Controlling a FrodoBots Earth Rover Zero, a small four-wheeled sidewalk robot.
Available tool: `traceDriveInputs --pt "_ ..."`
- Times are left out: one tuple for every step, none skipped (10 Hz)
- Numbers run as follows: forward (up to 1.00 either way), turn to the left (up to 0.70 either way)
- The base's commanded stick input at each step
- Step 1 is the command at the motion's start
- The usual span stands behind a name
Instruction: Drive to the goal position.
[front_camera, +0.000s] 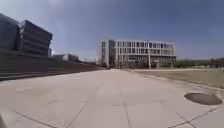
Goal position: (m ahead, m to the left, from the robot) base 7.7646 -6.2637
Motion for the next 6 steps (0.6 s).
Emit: traceDriveInputs --pt "0.7 0.01" --pt "0.7 0.01" --pt "0.7 0.01" --pt "0.7 0.01" --pt "0.7 0.01" --pt "0.7 0.01"
